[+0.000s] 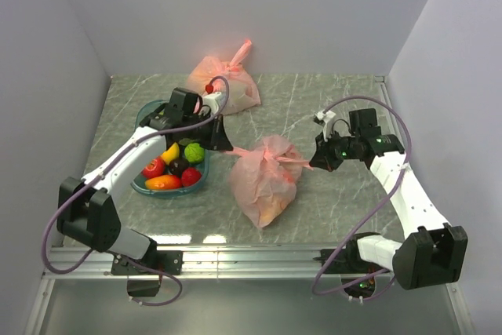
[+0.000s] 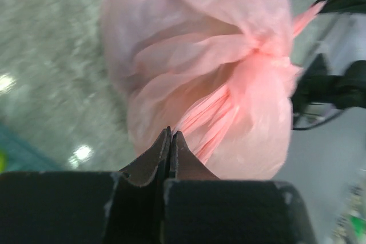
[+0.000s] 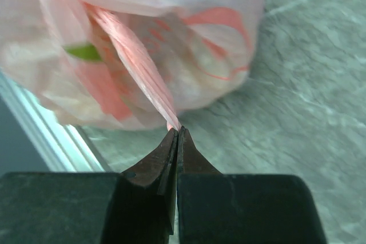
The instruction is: Place the fake fruits into the plastic bag and tie a complex knot
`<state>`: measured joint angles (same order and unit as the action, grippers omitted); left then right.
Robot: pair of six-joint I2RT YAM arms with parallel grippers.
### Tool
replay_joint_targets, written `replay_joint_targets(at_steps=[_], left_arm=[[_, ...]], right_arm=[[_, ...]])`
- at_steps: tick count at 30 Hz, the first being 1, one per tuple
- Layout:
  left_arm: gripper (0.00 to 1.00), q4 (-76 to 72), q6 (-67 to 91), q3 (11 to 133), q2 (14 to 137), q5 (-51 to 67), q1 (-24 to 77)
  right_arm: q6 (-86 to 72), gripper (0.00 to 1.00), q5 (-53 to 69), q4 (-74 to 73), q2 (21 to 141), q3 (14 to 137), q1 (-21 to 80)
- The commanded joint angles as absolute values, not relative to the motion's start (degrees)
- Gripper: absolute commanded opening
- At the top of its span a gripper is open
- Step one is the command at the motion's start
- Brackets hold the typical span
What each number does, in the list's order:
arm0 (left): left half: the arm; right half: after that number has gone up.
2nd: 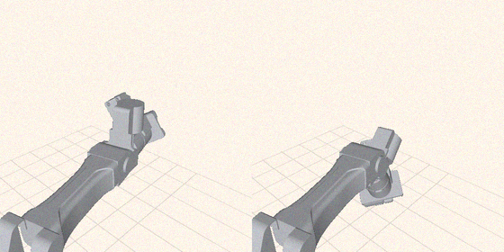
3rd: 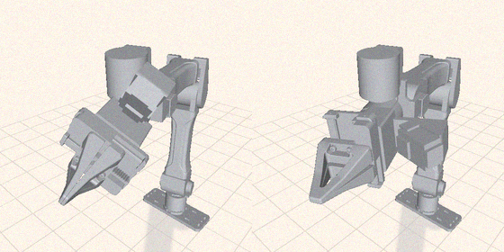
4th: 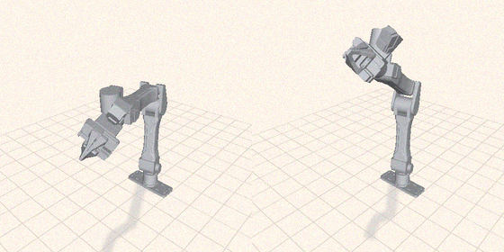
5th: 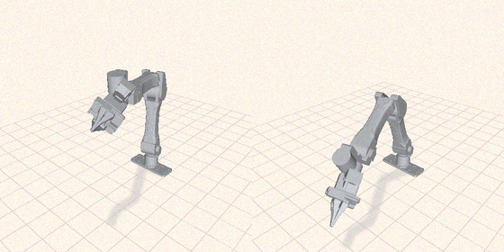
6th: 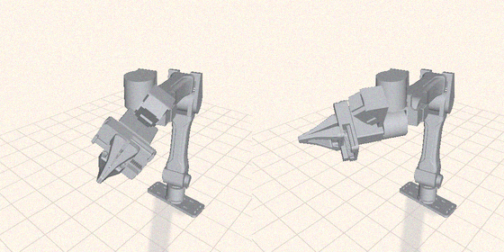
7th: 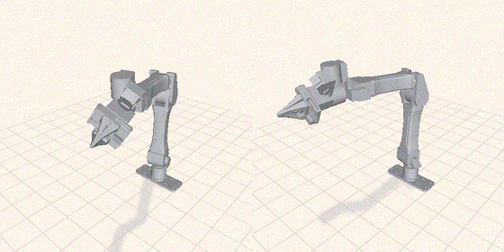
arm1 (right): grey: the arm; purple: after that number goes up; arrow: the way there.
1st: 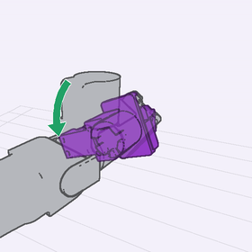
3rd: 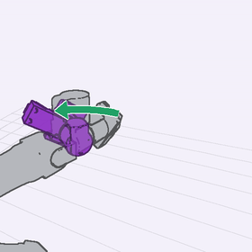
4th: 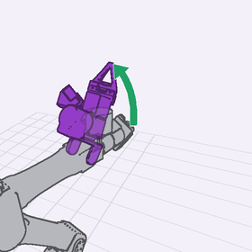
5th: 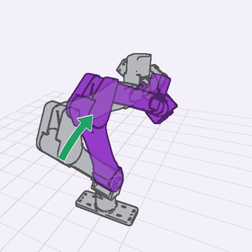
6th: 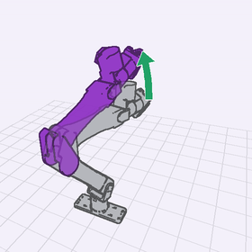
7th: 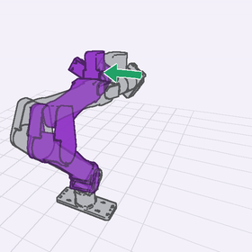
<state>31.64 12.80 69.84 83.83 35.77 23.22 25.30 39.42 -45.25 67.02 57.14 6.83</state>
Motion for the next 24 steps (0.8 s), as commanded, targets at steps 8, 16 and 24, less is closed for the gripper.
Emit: replay_joint_targets(at_steps=[8, 16, 24], left_arm=[[0.0, 31.99, -2.02, 60.56, 81.64, 5.46, 20.66], [0.0, 30.14, -4.39, 60.55, 84.55, 3.26, 20.83], [0.0, 30.94, -5.71, 63.54, 83.24, 4.48, 19.78]], right_arm=[[38.32, 0.0, 16.71, -42.63, 64.25, 45.97, -2.37], [39.81, 0.0, 14.77, -40.17, 66.97, 44.47, -6.76], [42.71, 0.0, 16.17, -41.3, 69.43, 45.88, -14.32]])
